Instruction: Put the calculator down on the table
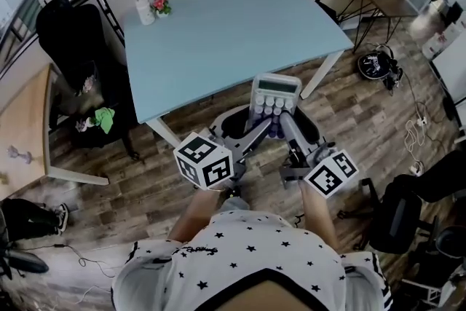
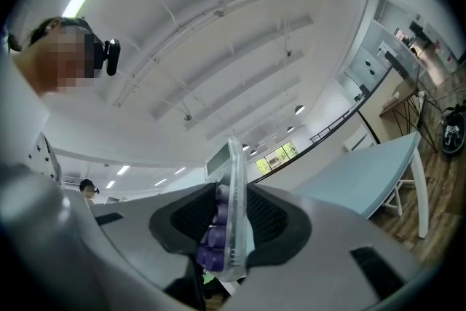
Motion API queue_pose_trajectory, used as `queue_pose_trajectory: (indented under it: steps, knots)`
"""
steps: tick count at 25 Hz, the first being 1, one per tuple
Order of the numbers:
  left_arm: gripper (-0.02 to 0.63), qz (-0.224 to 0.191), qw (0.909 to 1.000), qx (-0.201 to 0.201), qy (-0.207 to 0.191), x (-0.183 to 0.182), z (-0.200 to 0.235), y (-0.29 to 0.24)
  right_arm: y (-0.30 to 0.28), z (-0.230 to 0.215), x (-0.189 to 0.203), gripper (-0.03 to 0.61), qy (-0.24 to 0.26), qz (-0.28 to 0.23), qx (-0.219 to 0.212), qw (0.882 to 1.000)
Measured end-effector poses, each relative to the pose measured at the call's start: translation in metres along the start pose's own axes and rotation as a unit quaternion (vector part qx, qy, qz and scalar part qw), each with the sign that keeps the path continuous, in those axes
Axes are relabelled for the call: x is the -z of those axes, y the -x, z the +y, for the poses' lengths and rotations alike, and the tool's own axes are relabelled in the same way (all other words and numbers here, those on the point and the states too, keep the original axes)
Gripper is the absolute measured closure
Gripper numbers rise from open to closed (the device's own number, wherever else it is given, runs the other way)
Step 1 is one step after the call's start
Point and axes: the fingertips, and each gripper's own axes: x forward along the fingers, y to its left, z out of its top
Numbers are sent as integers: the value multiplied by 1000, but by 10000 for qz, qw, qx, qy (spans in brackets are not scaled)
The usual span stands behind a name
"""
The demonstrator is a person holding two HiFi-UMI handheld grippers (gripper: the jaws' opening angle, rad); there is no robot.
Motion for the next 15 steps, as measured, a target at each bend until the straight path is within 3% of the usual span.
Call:
queue_pose_trajectory:
  steps: [15]
  knots:
    - [400,-91,9999,8,132,-9,29,4,-30,-2,9,451,50,121,36,9999]
